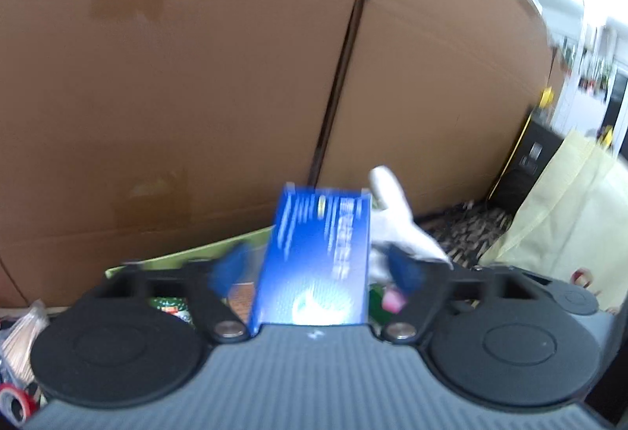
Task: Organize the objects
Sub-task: 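Carry the glove and medicine box into the lime-green box and open both grippers, then withdraw both grippers back toward the remaining items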
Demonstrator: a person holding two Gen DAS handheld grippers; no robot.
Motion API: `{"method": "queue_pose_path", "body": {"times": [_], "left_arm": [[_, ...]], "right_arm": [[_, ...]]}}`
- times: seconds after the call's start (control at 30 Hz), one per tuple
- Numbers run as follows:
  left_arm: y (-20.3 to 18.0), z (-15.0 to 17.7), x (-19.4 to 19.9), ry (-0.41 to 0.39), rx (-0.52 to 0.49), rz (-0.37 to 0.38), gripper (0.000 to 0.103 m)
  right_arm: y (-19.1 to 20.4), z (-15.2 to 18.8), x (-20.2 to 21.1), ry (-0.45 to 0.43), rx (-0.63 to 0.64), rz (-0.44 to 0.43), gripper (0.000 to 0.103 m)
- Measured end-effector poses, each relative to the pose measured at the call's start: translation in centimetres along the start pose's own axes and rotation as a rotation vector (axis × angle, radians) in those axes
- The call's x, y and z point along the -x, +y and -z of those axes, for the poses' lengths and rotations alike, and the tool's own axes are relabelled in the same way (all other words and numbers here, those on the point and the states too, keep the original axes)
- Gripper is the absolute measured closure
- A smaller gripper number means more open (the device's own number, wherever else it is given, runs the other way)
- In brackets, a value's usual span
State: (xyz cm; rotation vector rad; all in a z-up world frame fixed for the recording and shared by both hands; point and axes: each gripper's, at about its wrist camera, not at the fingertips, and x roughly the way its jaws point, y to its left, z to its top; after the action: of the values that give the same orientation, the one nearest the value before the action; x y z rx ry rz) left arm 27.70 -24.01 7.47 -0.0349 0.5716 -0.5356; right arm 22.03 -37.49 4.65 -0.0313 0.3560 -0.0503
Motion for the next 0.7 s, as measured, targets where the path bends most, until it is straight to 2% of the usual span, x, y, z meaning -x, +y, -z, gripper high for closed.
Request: {"method": "queue_pose_path", "body": {"times": [0.07,0.13,0.17,0.2,0.37,0.5,0.7], "left_arm": [[0.3,0.9,-0.6,-0.010,-0.014,-0.046,0.000],[0.9,1.7,-0.7,-0.013,-0.029,-0.038,0.000],[1.1,2.0,-0.8,-0.010,-0.026,-0.044,0.000],[1.3,2.0,-0.8,-0.005,-0.016,-0.052,0.000],[2.0,2.1,1.0,-0.008,0.048,-0.052,0.000],[2.1,2.8,4.6,-0.030,0.050,-0.066,0.000],[4.0,5.1,11.1,-0.027,0.071,-0.093,0.000]], "right_arm": [[0.2,0.7,-1.7,0.094,0.044,0.015,0.057],[0.0,1.4,-1.1,0.053,0.055,0.057,0.046],[-0.2,1.5,-0.6,0.024,0.048,0.069,0.034],[-0.5,1.6,0.1,0.000,0.033,0.086,0.029],[-1.3,0.6,3.4,-0.040,-0.020,0.093,0.027],[-0.2,0.4,7.8,-0.100,-0.009,0.092,0.020],[2.5,0.6,13.9,-0.185,0.006,0.022,0.013]]}}
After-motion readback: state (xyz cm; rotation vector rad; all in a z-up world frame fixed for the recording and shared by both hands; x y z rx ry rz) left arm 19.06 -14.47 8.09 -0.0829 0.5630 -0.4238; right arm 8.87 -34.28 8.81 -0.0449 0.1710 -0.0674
